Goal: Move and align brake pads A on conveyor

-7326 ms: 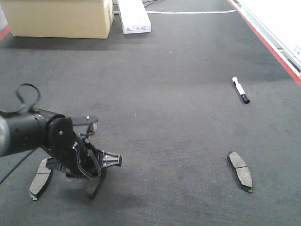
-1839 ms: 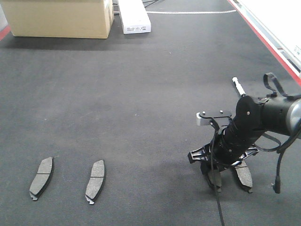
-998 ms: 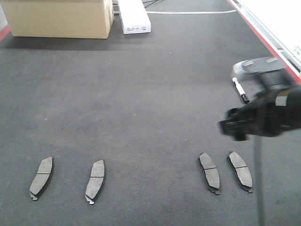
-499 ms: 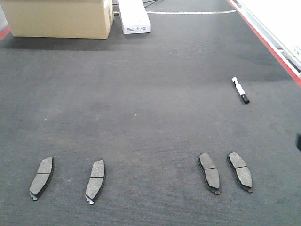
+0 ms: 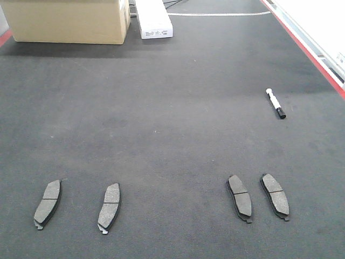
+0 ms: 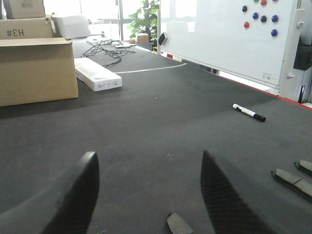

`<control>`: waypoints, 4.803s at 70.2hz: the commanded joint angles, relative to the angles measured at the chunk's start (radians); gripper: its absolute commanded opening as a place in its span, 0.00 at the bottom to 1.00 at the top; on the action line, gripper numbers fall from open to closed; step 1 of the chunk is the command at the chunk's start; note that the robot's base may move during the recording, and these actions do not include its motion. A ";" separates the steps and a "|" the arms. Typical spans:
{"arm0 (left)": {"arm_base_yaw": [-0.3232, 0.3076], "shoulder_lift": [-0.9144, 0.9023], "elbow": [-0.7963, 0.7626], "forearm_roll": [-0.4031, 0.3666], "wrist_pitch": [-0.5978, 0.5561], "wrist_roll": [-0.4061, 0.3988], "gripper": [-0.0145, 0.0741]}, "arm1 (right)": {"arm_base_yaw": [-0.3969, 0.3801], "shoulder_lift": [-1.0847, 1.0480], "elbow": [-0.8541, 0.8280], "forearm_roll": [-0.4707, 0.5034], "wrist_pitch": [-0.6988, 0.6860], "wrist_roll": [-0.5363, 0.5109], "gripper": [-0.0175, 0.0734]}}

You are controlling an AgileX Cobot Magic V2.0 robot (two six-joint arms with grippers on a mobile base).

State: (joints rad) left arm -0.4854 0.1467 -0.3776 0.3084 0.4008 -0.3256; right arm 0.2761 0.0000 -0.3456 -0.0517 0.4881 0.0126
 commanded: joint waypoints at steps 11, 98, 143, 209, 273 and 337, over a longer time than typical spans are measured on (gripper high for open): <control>-0.004 0.086 0.054 0.003 -0.124 -0.012 0.64 | -0.004 -0.002 0.137 -0.038 -0.248 0.000 0.77; -0.004 0.090 0.057 0.002 -0.163 -0.010 0.15 | -0.004 -0.001 0.150 -0.022 -0.260 0.004 0.18; 0.291 -0.015 0.288 -0.213 -0.425 0.126 0.15 | -0.004 -0.001 0.150 -0.022 -0.259 0.004 0.18; 0.335 -0.173 0.392 -0.216 -0.401 0.192 0.15 | -0.004 -0.001 0.150 -0.022 -0.256 0.004 0.18; 0.335 -0.173 0.392 -0.216 -0.401 0.192 0.16 | -0.254 -0.012 0.279 -0.053 -0.311 0.054 0.18; 0.335 -0.173 0.392 -0.216 -0.401 0.192 0.16 | -0.253 -0.021 0.383 -0.048 -0.387 0.085 0.18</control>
State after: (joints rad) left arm -0.1509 -0.0111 0.0241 0.0951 0.0660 -0.1333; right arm 0.0300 -0.0140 0.0275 -0.0930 0.1780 0.1032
